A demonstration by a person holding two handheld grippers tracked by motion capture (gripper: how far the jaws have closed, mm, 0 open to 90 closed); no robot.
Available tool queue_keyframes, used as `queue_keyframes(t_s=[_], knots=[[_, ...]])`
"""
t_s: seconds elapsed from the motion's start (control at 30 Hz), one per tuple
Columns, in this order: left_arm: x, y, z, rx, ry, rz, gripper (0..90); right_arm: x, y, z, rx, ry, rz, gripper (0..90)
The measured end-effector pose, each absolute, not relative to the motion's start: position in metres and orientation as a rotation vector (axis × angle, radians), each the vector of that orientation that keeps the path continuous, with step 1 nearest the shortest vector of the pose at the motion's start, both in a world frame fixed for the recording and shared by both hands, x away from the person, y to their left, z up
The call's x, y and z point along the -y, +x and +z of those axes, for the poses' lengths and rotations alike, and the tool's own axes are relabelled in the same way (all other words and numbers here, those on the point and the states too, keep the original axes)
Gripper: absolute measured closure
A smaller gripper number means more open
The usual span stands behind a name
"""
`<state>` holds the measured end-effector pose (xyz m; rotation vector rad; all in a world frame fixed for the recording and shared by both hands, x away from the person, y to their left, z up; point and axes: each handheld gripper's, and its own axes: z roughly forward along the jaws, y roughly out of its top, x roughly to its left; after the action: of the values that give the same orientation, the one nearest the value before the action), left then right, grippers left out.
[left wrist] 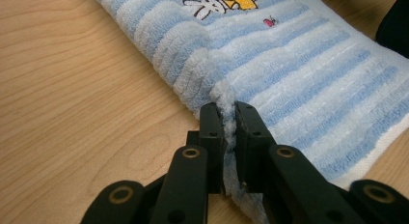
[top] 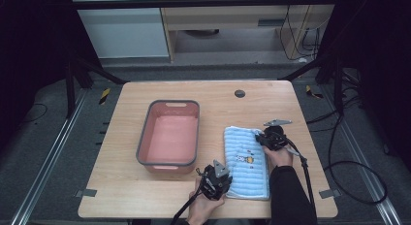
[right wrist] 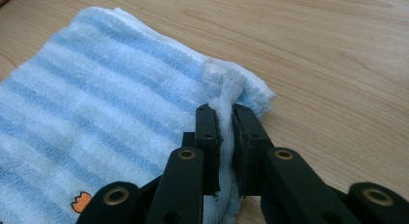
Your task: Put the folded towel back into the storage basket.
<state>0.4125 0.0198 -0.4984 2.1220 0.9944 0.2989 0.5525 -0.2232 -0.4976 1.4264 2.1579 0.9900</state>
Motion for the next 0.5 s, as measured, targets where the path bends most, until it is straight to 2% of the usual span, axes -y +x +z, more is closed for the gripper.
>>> queue_keyframes(t_s=[0.2, 0.5], knots=[[-0.021, 0.413, -0.499, -1.003, 2.103, 0.282, 84.0, 0.225, 0.552, -0.495, -2.159, 1.426, 1.01, 84.3], [-0.029, 0.41, -0.488, -0.977, 2.046, 0.286, 84.8, 0.222, 0.544, -0.473, -2.132, 1.353, 1.071, 84.8]])
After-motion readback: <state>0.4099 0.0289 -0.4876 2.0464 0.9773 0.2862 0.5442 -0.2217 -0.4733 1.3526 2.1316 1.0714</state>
